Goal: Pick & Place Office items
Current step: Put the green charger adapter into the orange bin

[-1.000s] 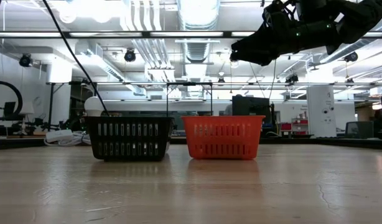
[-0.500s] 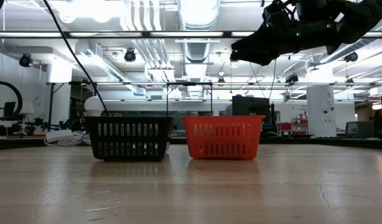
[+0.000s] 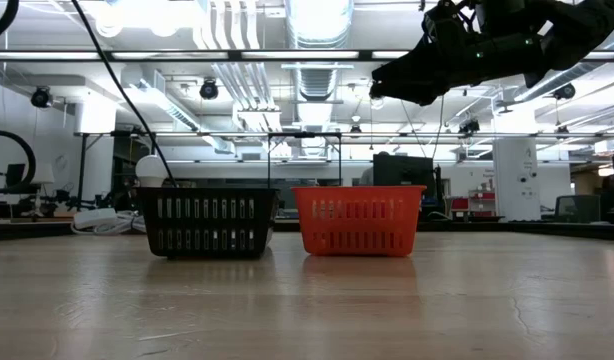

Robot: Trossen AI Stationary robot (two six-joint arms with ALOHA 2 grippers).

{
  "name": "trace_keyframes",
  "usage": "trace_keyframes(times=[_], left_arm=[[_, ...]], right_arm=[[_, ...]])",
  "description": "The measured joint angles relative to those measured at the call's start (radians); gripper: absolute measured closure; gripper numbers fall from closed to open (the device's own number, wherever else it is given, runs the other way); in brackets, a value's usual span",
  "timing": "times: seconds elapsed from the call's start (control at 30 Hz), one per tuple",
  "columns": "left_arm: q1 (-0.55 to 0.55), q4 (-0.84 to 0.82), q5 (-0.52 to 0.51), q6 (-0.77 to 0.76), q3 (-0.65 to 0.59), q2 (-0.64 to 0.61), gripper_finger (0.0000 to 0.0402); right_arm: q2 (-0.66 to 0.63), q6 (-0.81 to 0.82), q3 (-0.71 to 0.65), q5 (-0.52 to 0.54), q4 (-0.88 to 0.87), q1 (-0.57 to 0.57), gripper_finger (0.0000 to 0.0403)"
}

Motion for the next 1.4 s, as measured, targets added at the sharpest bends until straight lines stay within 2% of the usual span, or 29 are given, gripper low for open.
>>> trace_keyframes(times=[0.3, 0.8, 1.03, 1.17, 1.4], left_arm=[[0.005, -0.004, 0.000, -0.001, 0.000, 0.000, 0.0270], [0.006, -0.008, -0.001, 0.005, 0.006, 0.000, 0.0271], [0.007, -0.066, -0.012, 0.045, 0.095, -0.011, 0.0271], [0.006, -0.191, -0.115, 0.086, 0.191, -0.012, 0.0272], [0.007, -0.293, -0.438, 0.194, 0.340, -0.013, 0.0272]], right_arm=[[0.000, 0.000, 0.000, 0.000, 0.000, 0.000, 0.0062], [0.001, 0.000, 0.000, 0.000, 0.000, 0.000, 0.0059], [0.001, 0.000, 0.000, 0.000, 0.000, 0.000, 0.0061], [0.001, 0.000, 0.000, 0.000, 0.000, 0.001, 0.0056], [0.002, 0.000, 0.000, 0.000, 0.000, 0.001, 0.0056]])
